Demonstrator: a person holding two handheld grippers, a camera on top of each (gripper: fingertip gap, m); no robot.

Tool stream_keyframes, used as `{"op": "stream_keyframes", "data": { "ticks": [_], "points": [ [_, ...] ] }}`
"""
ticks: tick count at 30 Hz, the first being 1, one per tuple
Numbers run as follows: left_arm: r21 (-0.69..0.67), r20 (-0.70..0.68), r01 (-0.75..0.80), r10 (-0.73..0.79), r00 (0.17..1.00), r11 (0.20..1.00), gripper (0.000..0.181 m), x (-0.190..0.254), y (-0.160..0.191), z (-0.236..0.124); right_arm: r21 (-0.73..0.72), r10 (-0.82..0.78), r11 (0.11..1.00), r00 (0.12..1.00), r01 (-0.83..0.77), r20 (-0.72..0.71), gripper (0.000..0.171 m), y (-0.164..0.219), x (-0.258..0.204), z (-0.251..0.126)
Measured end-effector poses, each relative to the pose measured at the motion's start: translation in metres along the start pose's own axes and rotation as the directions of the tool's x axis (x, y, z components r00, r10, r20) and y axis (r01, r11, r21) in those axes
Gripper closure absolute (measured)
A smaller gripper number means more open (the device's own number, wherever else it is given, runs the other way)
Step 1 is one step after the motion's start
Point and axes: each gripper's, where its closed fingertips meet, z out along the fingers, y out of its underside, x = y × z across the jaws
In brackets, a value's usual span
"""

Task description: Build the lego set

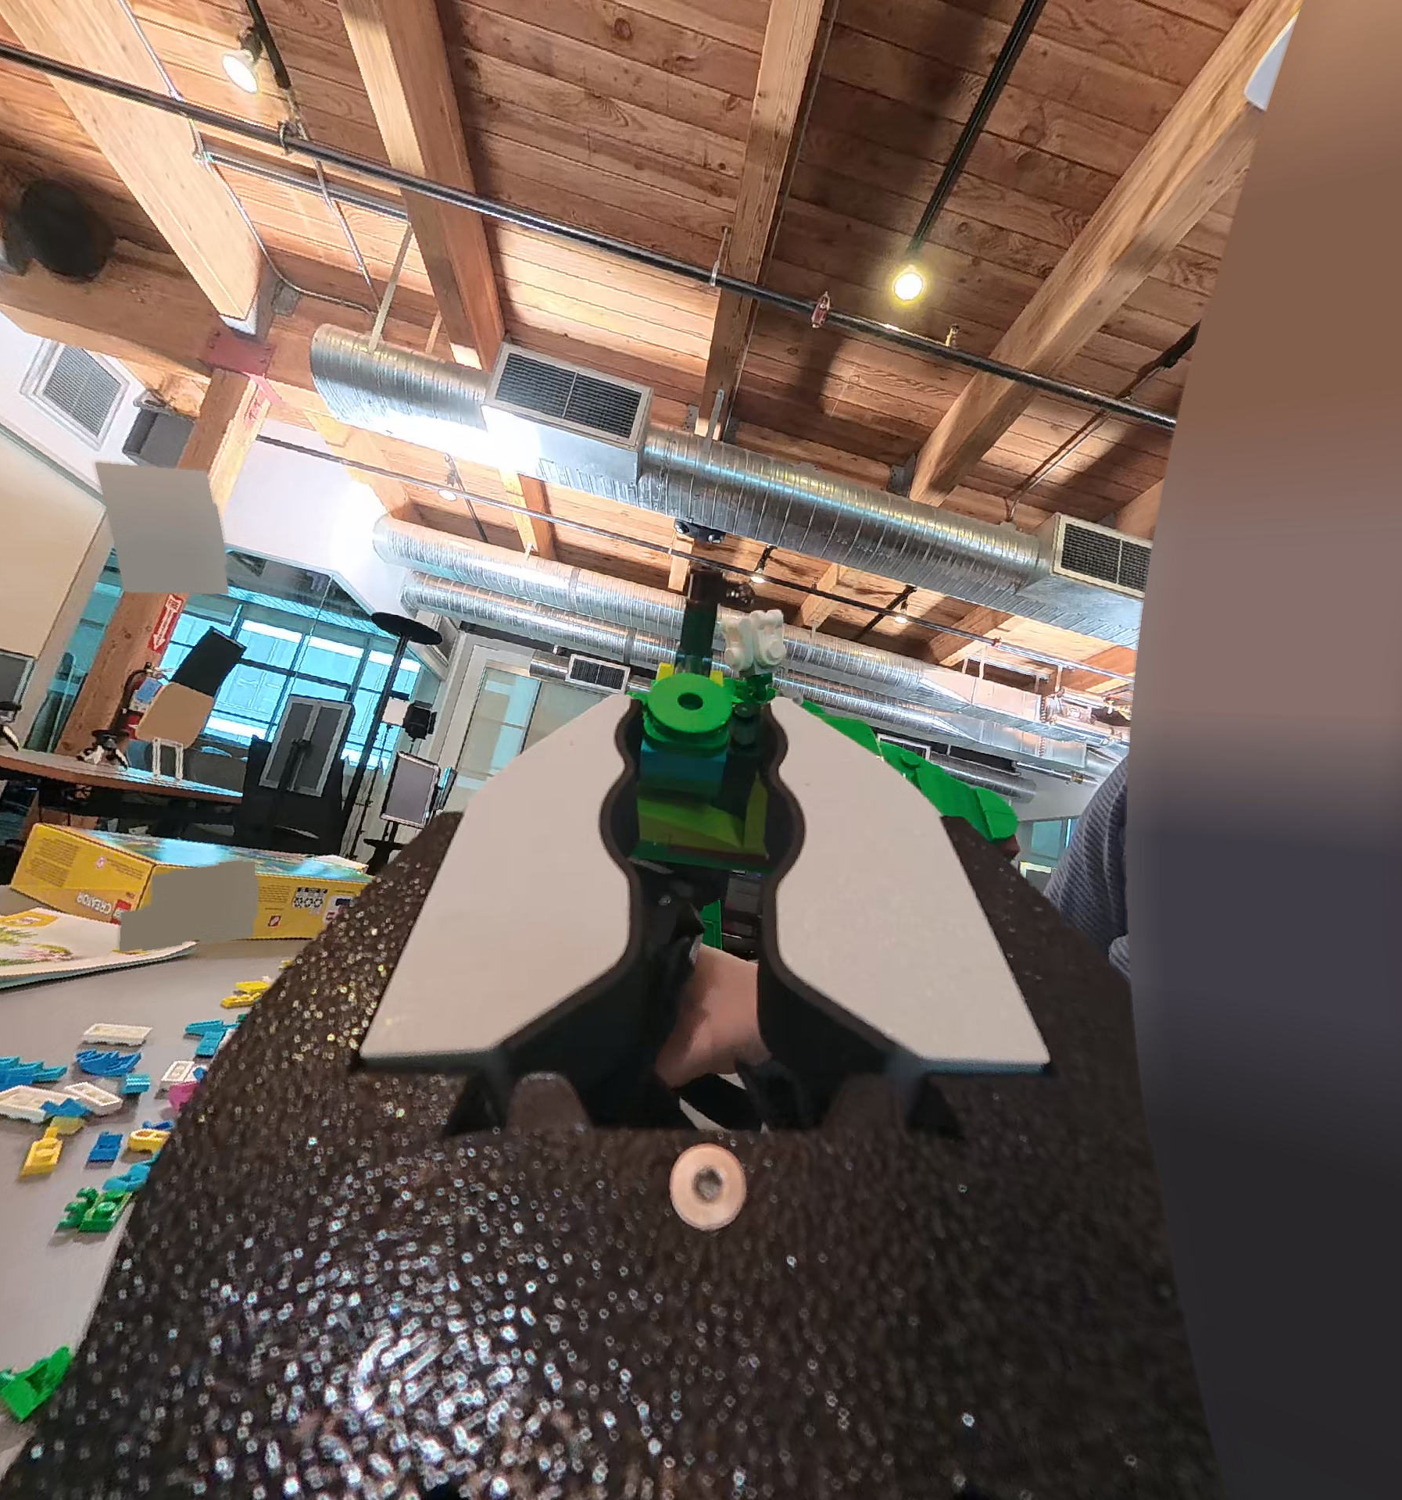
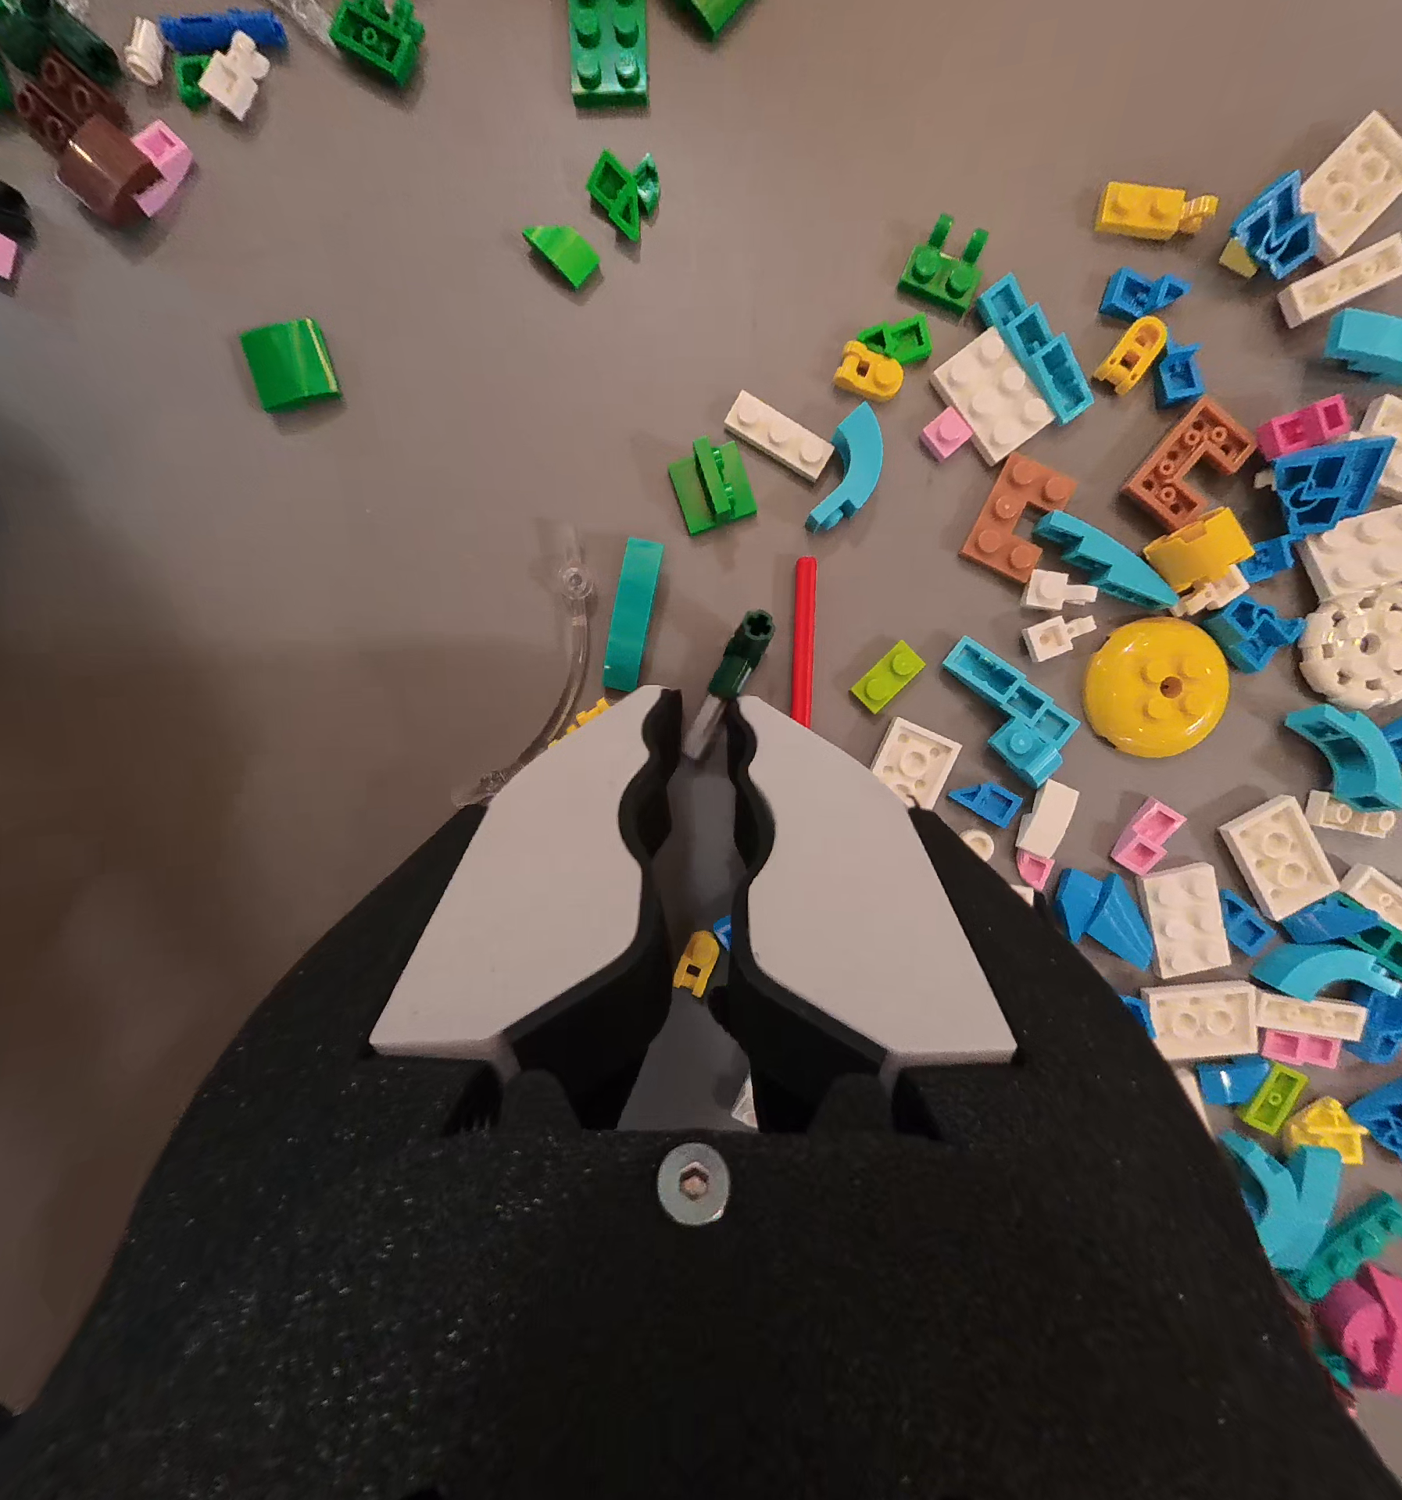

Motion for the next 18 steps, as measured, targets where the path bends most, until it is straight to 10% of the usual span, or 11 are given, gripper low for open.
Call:
{"op": "stream_keyframes", "data": {
  "ticks": [11,18],
  "points": [
    [-0.054,-0.002,0.012,-0.012,1.0,0.998,0.155,-0.006,0.009,-0.002,0.088,-0.191,0.979,0.977,0.183,0.091,0.168,0.002,-0.014,-0.01],
    [-0.11,-0.014,-0.013,0.012,1.0,0.994,0.155,-0.004,0.012,-0.002,-0.046,-0.639,0.72,0.688,0.692,0.343,0.168,0.055,-0.049,-0.045]
  ]
}}
